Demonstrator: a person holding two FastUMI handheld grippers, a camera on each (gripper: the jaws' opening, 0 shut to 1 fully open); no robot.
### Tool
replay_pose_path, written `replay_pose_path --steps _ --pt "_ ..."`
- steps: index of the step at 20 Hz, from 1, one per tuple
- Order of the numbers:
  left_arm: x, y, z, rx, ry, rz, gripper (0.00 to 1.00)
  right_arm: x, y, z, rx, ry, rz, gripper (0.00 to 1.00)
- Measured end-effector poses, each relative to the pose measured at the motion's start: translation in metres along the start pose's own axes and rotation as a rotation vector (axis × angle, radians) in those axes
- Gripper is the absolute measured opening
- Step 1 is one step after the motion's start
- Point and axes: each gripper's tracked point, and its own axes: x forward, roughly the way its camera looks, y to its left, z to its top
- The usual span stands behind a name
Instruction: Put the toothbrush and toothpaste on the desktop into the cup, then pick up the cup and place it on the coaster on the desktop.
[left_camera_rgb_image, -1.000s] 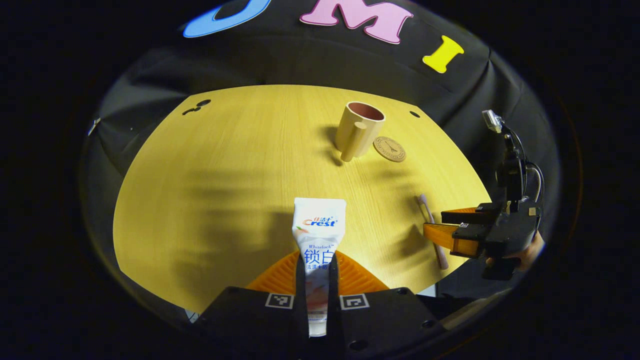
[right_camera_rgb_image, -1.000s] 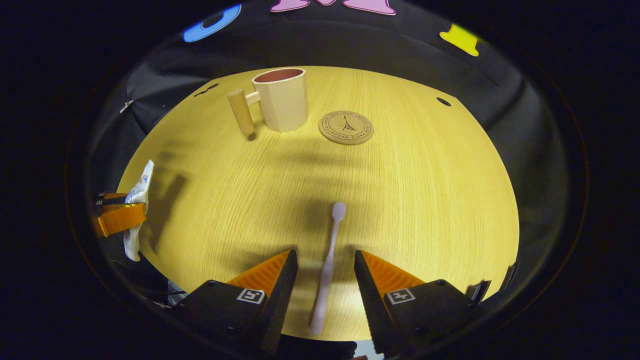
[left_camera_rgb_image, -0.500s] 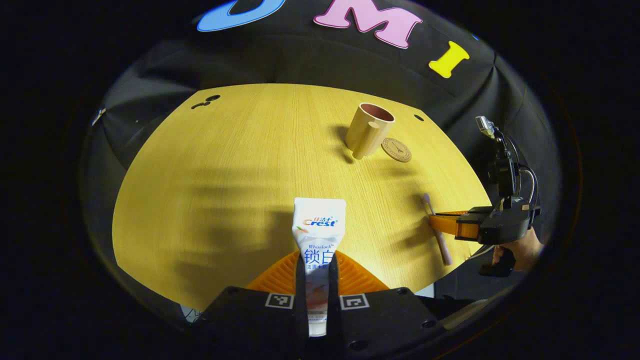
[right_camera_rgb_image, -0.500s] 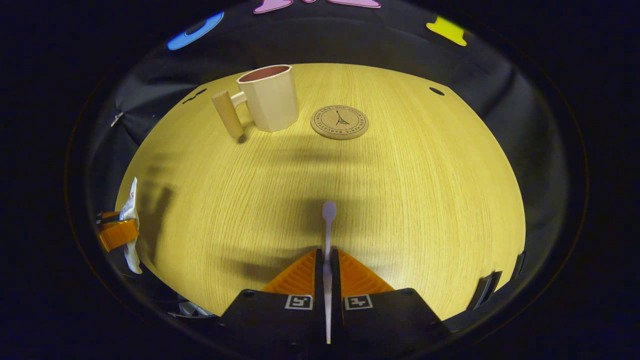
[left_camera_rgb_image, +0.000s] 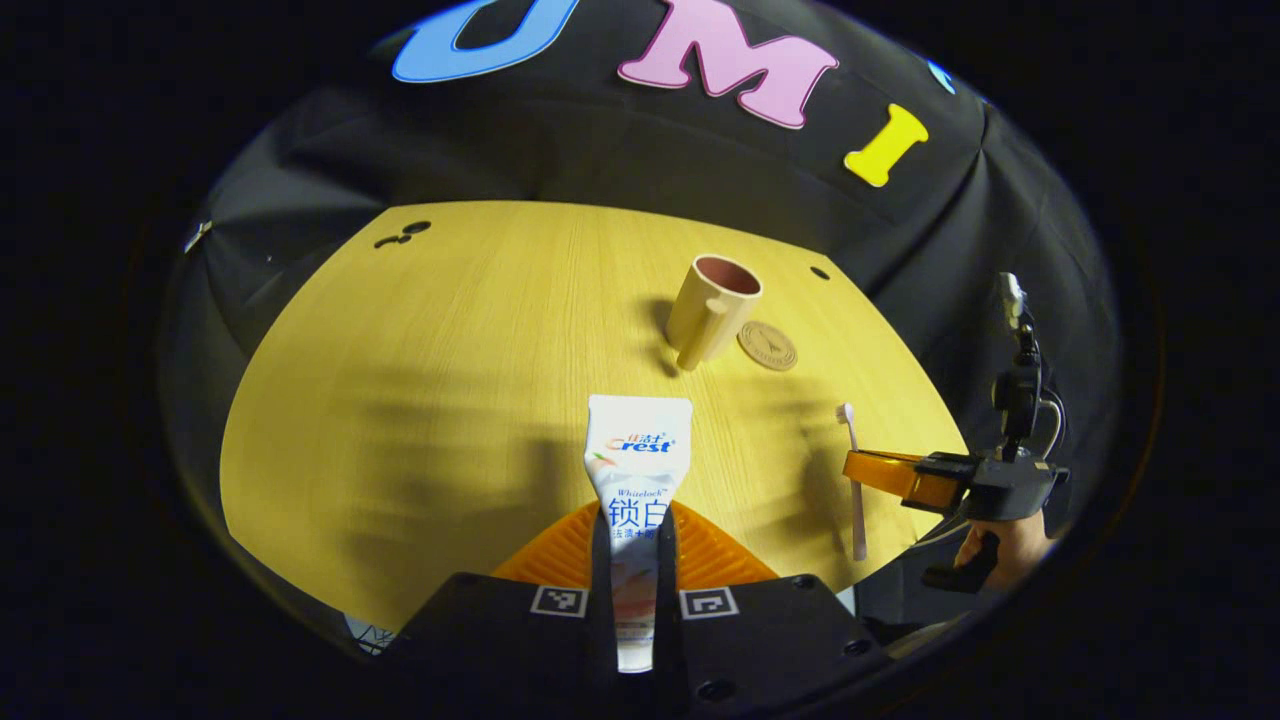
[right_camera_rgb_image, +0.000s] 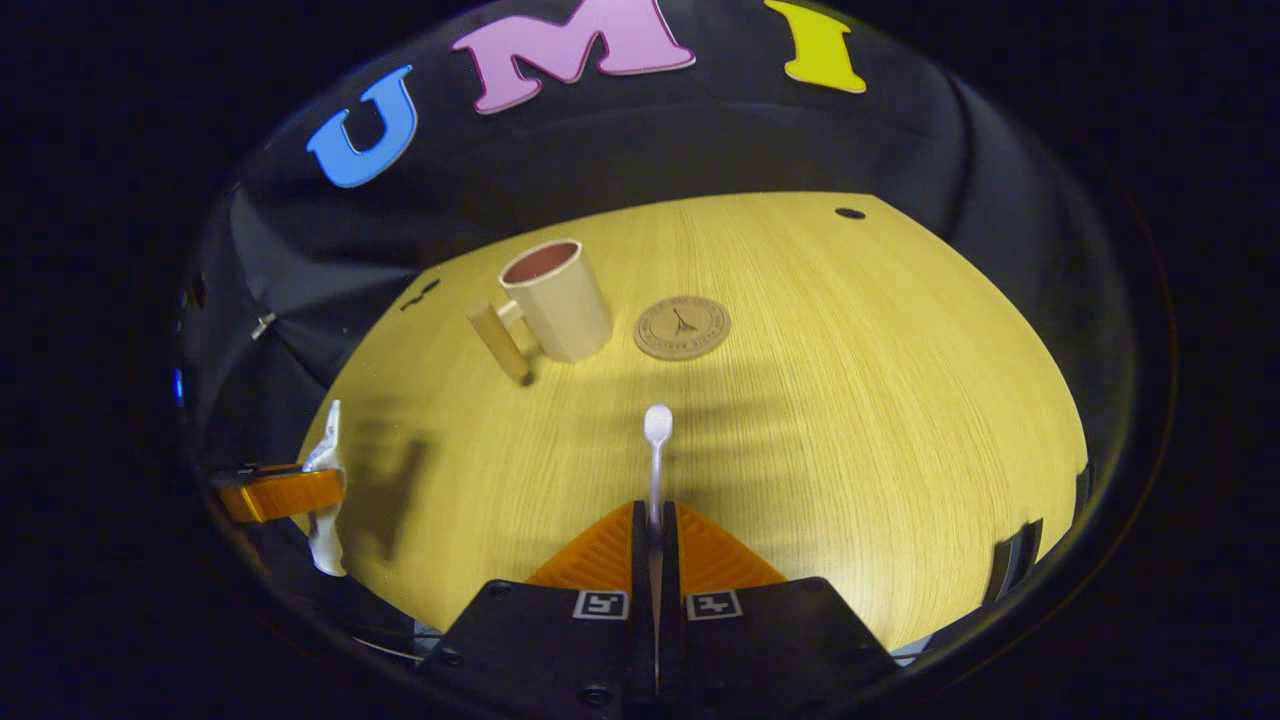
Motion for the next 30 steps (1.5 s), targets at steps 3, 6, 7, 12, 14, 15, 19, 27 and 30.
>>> replay_pose_path --steps 3,6,7,12,14,15,19,27,30 --pt "-0.001 -0.012 0.033 -0.008 -0.082 -0.027 0.19 -0.017 0.009 0.037 0.032 -0.12 0.062 0.06" --pt "0.0 -0.031 0.074 -0.021 -0.178 -0.07 0.19 -0.032 0.012 0.069 0.049 -0.203 0.096 0.06" --pt "0.002 -0.037 0.089 -0.021 -0.208 -0.085 0.19 -0.036 0.011 0.079 0.049 -0.219 0.104 0.06" --pt "0.023 -0.07 0.157 -0.015 -0.331 -0.144 0.19 -0.057 0.01 0.113 0.08 -0.279 0.144 0.06" --pt "0.033 -0.08 0.179 -0.018 -0.373 -0.162 0.19 -0.06 0.006 0.116 0.078 -0.272 0.15 0.06" --pt "0.038 -0.085 0.189 -0.018 -0.394 -0.17 0.19 -0.062 0.005 0.116 0.081 -0.264 0.159 0.06" --pt "0.055 -0.096 0.225 -0.006 -0.463 -0.183 0.14 -0.066 -0.008 0.113 0.09 -0.239 0.162 0.06" --pt "0.107 -0.098 0.266 -0.001 -0.554 -0.207 0.19 -0.065 -0.032 0.105 0.119 -0.21 0.143 0.06" --pt "0.137 -0.095 0.262 -0.027 -0.524 -0.198 0.19 -0.065 -0.04 0.105 0.124 -0.203 0.128 0.06"
